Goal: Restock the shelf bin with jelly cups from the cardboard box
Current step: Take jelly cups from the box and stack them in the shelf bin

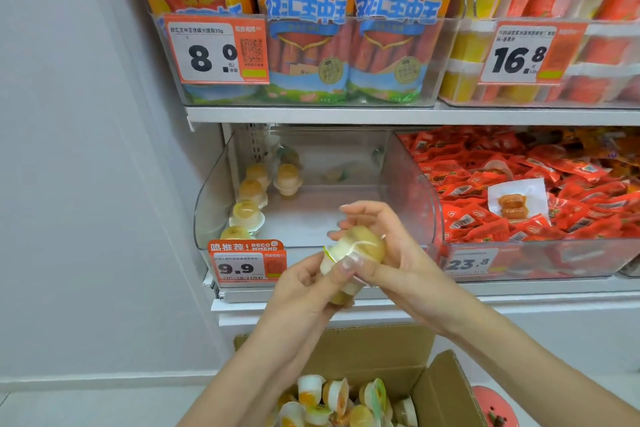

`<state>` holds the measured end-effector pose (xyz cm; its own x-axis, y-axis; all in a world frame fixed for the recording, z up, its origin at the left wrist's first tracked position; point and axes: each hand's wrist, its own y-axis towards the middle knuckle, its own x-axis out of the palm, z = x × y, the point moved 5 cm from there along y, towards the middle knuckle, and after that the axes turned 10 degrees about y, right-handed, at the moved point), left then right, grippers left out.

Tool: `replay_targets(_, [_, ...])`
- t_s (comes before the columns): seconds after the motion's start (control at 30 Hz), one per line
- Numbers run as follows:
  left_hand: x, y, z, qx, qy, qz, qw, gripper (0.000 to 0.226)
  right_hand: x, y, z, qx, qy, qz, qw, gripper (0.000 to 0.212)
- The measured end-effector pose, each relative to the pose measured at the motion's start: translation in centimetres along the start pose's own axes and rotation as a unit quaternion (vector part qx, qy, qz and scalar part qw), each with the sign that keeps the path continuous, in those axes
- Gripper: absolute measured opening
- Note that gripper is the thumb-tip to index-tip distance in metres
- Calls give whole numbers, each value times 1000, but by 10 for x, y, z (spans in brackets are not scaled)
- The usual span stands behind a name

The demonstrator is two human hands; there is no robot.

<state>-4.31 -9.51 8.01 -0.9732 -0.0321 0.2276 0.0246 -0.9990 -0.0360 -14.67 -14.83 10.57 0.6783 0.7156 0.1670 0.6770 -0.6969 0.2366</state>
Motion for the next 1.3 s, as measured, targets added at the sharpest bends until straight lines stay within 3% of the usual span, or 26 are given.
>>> replay_targets(0.1, [0,-2,-6,-40,-50,-13,998,42,-4,-2,-6,49,-111,-69,990,44])
replay_targets(0.2, [-2,-5,-11,-104,-106,-26,989,48,-8,-7,-7,71,-206,-142,966,58])
replay_targets(0.3, [-1,-9,-11,-139,-162,-71,974,66,-10,-6,-6,74,-201,-127,968,61])
replay_targets(0.4, [-2,-13,-7,-166,-187,-65,966,72,-5,-5,-6,55,-180,-99,977,58])
replay_targets(0.47, [-9,-13,2,-170,-131,-37,976,73,-4,2,-11,35,-174,-56,983,56])
replay_targets(0.53, [-34,-9,13,-149,7,80,986,67,-9,21,-22,6,-185,20,982,54])
replay_targets(0.6, [-66,-8,35,-83,172,227,955,49,-17,56,-29,-5,-253,80,964,53])
replay_targets(0.67, [-89,-9,49,-40,300,301,904,30,-22,101,-20,14,-330,94,939,54])
replay_targets(0.73, [-103,-7,49,-30,370,307,876,22,-25,143,3,58,-394,86,913,54])
replay_targets(0.9, [-113,6,37,-21,512,275,813,27,-30,202,73,129,-483,6,866,32])
replay_targets(1.1, [-123,12,40,-3,528,274,804,26,-38,219,114,110,-540,5,834,33])
replay_targets(1.3, [-115,14,41,4,559,274,782,26,-46,214,119,85,-444,88,888,69])
